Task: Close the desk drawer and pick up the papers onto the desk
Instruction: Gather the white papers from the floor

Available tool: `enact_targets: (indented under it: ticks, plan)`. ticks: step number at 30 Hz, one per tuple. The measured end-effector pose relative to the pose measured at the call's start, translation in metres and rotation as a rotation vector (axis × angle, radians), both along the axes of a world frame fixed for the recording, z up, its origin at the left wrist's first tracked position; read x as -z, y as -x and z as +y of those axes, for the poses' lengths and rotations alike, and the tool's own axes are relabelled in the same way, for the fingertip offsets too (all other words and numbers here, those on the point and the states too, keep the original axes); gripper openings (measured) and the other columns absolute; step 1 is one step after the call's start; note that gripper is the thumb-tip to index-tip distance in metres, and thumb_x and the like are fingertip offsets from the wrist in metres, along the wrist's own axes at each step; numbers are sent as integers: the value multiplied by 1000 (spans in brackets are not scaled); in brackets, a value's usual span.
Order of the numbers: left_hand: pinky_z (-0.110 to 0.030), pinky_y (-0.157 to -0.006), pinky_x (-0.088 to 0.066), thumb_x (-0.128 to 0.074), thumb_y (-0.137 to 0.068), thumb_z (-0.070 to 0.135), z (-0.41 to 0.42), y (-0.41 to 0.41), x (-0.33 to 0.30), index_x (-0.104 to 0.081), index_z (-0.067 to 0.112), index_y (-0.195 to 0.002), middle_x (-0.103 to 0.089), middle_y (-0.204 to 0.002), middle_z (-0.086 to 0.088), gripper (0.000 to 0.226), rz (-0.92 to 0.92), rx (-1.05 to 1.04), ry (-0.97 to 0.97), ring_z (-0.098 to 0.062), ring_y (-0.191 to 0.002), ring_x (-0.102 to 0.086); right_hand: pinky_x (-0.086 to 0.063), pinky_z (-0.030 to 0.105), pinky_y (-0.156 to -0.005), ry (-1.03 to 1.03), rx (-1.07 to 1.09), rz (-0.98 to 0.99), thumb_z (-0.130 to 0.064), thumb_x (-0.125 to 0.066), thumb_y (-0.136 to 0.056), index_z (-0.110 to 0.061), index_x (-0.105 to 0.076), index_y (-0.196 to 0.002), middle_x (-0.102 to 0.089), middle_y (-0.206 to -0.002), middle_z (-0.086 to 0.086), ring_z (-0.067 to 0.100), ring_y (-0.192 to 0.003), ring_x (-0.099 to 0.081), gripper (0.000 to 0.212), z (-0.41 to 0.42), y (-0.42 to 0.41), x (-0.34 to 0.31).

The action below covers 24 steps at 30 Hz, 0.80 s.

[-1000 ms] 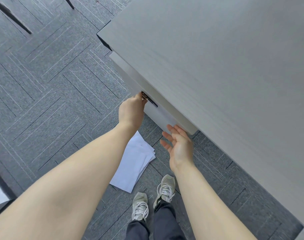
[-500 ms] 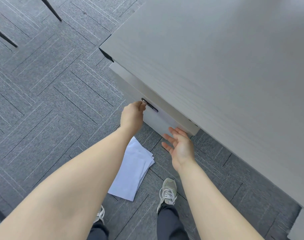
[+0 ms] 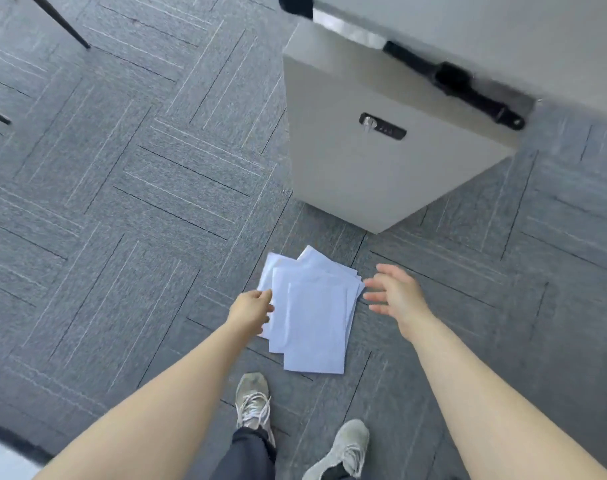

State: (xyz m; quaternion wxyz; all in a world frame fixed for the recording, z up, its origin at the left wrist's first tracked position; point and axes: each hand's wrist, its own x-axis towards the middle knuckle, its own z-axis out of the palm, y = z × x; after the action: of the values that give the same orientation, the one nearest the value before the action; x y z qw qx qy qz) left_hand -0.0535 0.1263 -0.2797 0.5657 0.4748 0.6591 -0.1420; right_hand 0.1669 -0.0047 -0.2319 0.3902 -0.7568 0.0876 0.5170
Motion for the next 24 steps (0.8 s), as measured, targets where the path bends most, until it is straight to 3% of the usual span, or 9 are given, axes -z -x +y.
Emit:
enact_targets:
  ticks: [3, 5, 7, 10, 13, 15, 18, 20, 24]
  plan:
    - [-32, -65, -39, -49, -85, 41, -13, 46, 92, -62, 13, -86, -60, -83, -8, 31, 54, 78, 0, -25, -68, -50, -49, 33, -61, 121, -83, 30, -9, -56, -83, -15, -45, -135, -66, -112, 17, 23, -74, -59, 54, -32, 49, 103]
    - [-33, -66, -39, -49, -81, 44, -16, 65, 159, -64, 18, -86, -60, -81, -9, 30, 87, 141, -34, -24, -67, -49, -45, 31, -58, 163, -117, 23, -5, -55, -83, -13, -40, -138, -63, -99, 11, 24, -74, -56, 57, -55, 73, 179]
    - [-35, -77, -47, -52, -89, 36, -15, 77, 225, -69, 12, -104, -65, -96, -10, 33, 83, 191, -76, -26, -81, -57, -45, 31, -61, 208, -176, -26, -3, -55, -82, -9, -44, -132, -59, -89, 5, 24, -74, -56, 52, -80, 90, 254]
    - [-41, -97, -44, -54, -93, 31, -6, 87, 312, -60, 7, -126, -62, -125, -16, 41, 96, 248, -131, -30, -114, -58, -51, 33, -69, 277, -290, -112, -9, -63, -77, -8, -52, -120, -64, -93, 6, 24, -79, -62, 45, -110, 101, 354]
    - [-41, -74, -46, -57, -90, 34, 4, 91, 384, -56, 4, -97, -60, -102, -20, 31, 132, 305, -224, -31, -87, -58, -53, 41, -83, 341, -417, -259, -29, -69, -73, -15, -50, -122, -61, -120, 11, 29, -103, -61, 54, -125, 97, 433]
    - [-41, -69, -45, -63, -84, 41, 8, 92, 417, -57, -4, -107, -59, -107, -28, 51, 163, 273, -273, -39, -89, -62, -48, 43, -85, 456, -433, -416, -45, -71, -71, -13, -45, -132, -51, -132, 14, 33, -118, -53, 74, -125, 94, 464]
    - [-43, -86, -51, -71, -66, 57, 7, 87, 442, -56, 4, -119, -57, -122, -18, 77, 163, 159, -361, -37, -105, -60, -47, 43, -80, 517, -272, -552, -51, -74, -63, -7, -50, -121, -55, -125, 16, 35, -115, -56, 76, -112, 93, 488]
    - [-45, -95, -48, -75, -64, 56, -2, 81, 448, -52, 10, -124, -57, -125, -12, 78, 143, 115, -400, -34, -113, -57, -51, 45, -82, 516, -235, -588, -51, -73, -62, -8, -55, -110, -62, -117, 15, 35, -108, -60, 68, -101, 99, 497]
    - [-45, -93, -50, -73, -59, 53, -27, 59, 451, -55, 19, -112, -62, -115, -8, 66, 55, 212, -381, -31, -105, -62, -52, 44, -84, 467, -198, -508, -49, -67, -65, -7, -64, -105, -66, -110, 15, 36, -101, -64, 58, -82, 115, 507]
